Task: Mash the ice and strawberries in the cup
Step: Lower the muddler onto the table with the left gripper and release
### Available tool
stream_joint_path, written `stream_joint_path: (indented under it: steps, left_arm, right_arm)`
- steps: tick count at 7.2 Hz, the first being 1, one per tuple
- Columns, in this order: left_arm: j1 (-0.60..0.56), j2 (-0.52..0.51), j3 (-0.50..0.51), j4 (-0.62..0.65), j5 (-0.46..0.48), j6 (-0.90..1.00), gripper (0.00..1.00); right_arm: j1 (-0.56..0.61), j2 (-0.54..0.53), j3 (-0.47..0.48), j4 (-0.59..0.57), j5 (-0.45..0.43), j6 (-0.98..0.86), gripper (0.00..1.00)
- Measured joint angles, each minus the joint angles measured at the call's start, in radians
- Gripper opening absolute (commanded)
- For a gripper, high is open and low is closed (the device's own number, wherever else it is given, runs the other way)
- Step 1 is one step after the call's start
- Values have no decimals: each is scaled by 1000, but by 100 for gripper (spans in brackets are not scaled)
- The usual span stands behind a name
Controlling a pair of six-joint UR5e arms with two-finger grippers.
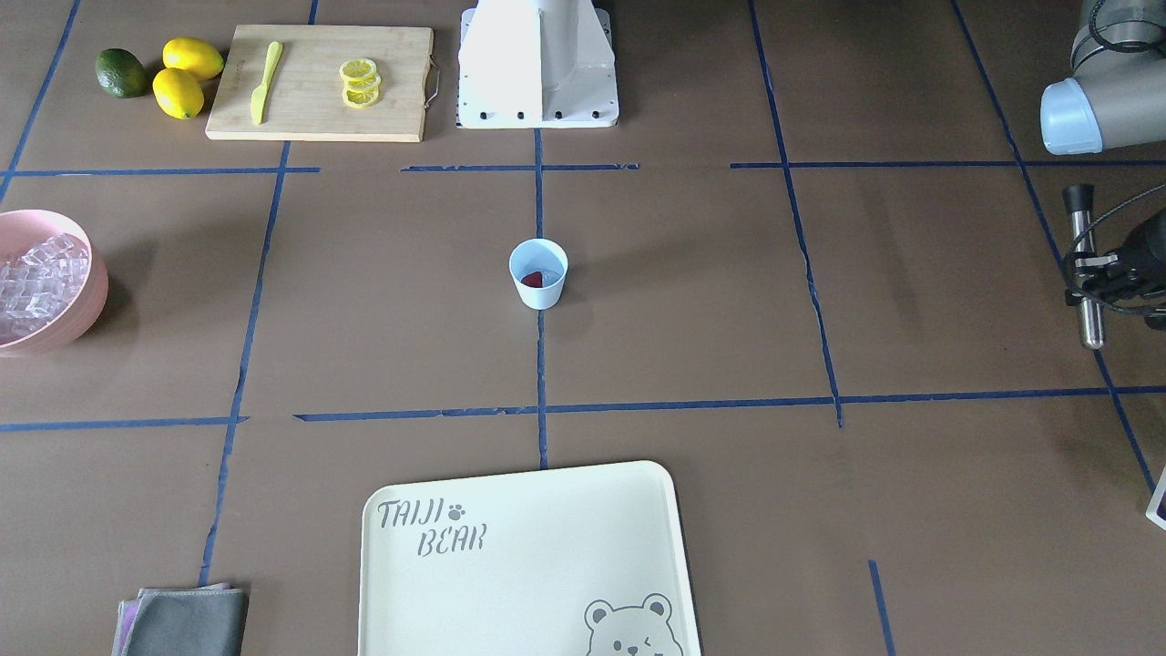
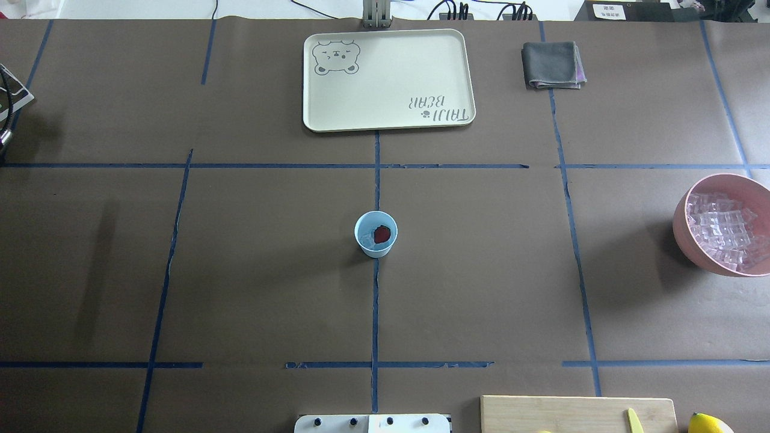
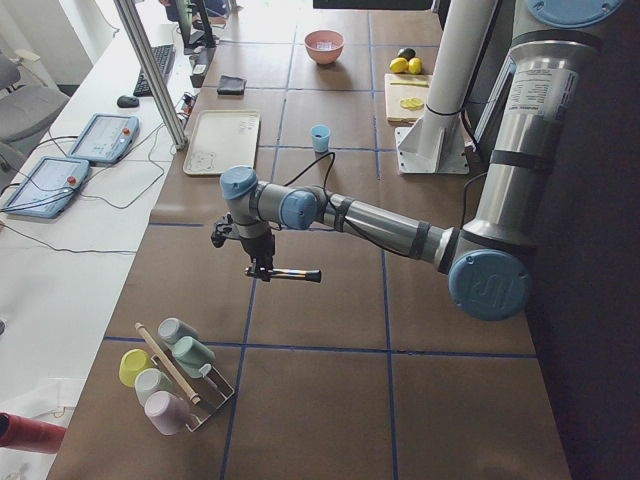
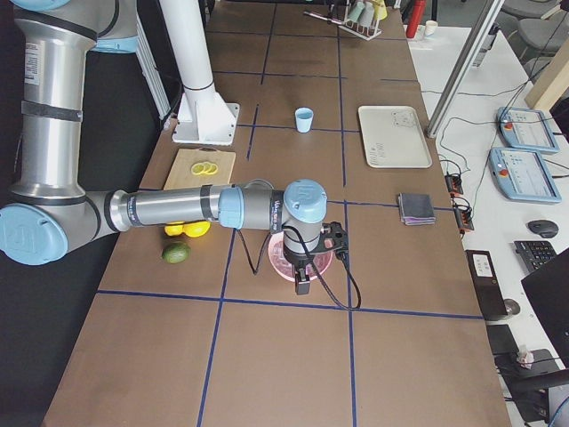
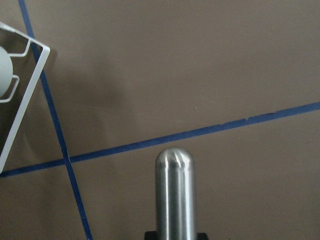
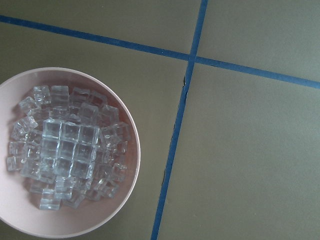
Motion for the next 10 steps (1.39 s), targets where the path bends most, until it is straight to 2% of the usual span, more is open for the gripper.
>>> stream_joint_path:
  steps: [4,6,7,8,10]
  left_arm:
    - [10,53,251,-445,-15,-237,6]
    - [50,62,285,-508,-8,-285,7]
    - [72,64,288,-515,-6,-297,18]
    - [85,64,288,-522,-5,-303,99]
    - [93,65,289,-549,-4,-306,100]
  right_arm:
    - [0,2,2,0,0,0,99]
    - [0,3,2,0,0,0,99]
    - [-1,3,1,0,0,-1,99]
    - [-1,3,1,0,0,-1,99]
    - [-1,3,1,0,0,0,99]
